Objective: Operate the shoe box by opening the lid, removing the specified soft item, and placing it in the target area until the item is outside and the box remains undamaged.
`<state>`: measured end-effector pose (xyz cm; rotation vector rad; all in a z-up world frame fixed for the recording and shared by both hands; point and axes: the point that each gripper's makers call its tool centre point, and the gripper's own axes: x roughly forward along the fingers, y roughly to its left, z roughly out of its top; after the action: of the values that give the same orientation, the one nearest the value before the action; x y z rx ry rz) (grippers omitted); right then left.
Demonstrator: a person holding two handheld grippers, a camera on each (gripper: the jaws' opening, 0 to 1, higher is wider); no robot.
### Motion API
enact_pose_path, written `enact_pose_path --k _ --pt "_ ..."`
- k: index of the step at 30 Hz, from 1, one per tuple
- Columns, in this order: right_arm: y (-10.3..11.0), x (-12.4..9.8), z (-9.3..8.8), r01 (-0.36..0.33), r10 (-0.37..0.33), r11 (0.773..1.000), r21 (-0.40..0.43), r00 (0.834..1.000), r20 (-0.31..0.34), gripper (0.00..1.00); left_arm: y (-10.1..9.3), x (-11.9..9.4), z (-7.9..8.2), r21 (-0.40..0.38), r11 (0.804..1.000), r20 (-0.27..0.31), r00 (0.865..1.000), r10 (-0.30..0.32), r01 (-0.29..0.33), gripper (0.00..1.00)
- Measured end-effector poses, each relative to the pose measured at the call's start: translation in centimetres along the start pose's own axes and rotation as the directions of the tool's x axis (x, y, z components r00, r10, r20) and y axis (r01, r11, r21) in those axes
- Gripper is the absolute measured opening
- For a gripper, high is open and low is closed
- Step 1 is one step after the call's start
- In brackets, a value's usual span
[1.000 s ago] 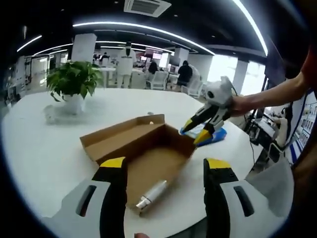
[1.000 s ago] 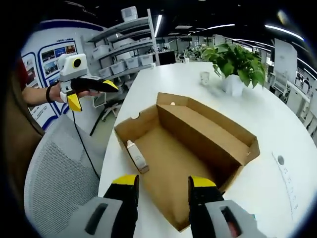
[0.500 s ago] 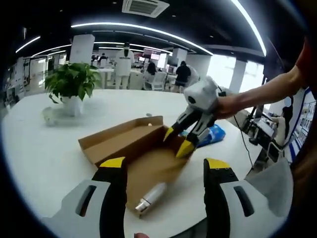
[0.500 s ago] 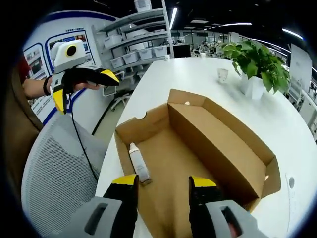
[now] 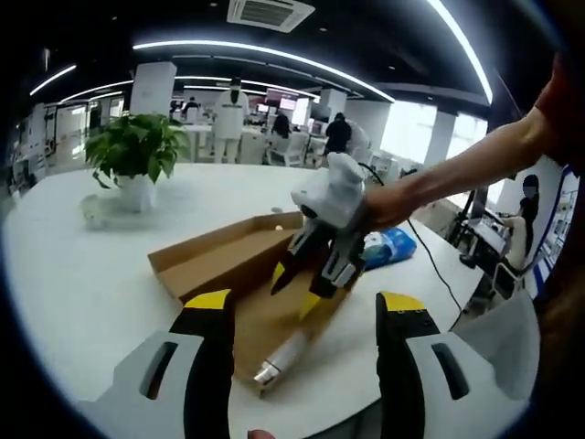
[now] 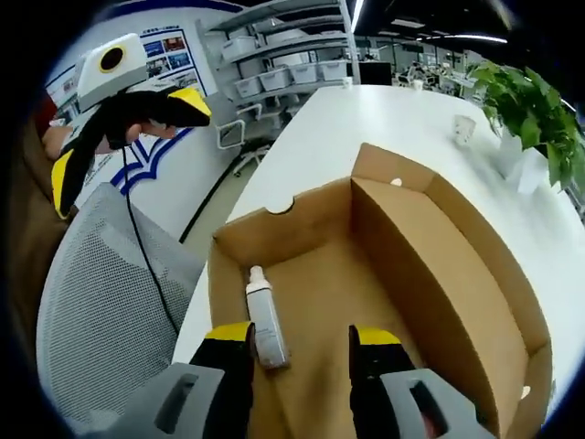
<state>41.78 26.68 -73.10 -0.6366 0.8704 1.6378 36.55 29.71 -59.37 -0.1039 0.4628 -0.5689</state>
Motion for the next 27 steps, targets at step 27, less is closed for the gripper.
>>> enact_pose_path --k 27 --pt "-0.7 3.5 -1.6 -0.028 0.011 0.99 -0.137 0.992 -0.123 0.36 1.2 0.0 -0.5 -0.024 1.0 -0.006 1.0 0.015 -0.015 0.62"
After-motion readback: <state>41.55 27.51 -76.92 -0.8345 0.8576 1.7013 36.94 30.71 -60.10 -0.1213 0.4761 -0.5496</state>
